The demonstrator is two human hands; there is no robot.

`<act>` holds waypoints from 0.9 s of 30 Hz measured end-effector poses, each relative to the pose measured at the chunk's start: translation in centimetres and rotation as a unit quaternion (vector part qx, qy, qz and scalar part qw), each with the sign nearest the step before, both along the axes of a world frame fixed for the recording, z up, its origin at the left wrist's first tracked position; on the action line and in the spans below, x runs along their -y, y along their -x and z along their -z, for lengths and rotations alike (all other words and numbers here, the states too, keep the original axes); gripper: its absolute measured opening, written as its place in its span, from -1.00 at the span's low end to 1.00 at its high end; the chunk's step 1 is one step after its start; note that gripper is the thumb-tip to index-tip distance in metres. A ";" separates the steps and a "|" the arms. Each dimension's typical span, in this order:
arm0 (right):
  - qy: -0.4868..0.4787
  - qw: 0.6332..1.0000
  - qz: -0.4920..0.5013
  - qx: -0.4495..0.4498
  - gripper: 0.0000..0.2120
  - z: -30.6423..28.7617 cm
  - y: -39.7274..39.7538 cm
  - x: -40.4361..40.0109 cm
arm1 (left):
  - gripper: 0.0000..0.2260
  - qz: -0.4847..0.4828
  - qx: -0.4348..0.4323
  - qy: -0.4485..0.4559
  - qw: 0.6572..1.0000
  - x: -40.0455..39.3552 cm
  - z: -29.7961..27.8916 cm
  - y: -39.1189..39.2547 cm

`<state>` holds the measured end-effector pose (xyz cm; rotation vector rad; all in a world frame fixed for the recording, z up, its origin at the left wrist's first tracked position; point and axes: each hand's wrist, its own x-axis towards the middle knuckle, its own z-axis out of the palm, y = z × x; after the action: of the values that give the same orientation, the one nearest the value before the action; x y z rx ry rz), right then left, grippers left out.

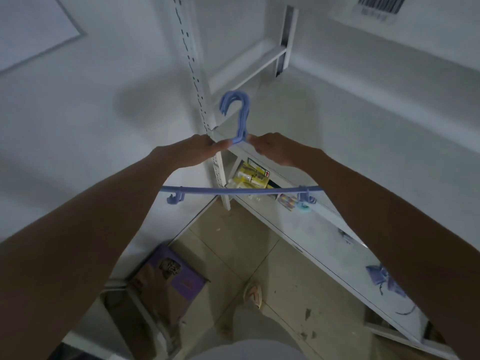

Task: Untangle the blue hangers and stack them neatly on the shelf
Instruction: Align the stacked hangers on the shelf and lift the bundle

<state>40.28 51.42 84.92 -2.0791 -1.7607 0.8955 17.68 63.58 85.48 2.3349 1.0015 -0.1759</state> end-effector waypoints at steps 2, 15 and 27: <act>0.008 1.000 0.020 0.009 -0.30 0.2 -1.8 -0.9 | -0.34 0.003 0.001 0.020 1.000 -0.3 0.3 -1.6; 0.015 0.998 0.063 -0.019 -0.33 4.7 -7.9 -5.3 | -0.28 0.043 -0.013 0.114 0.992 -7.3 5.5 -8.8; 0.071 0.975 0.210 0.020 -0.26 7.1 -15.8 -11.0 | -0.17 0.129 -0.054 0.080 0.987 -15.7 7.1 -18.8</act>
<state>56.09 62.45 77.81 -2.4453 -1.2250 0.8747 36.45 79.26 78.33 2.3179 0.7022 -0.4715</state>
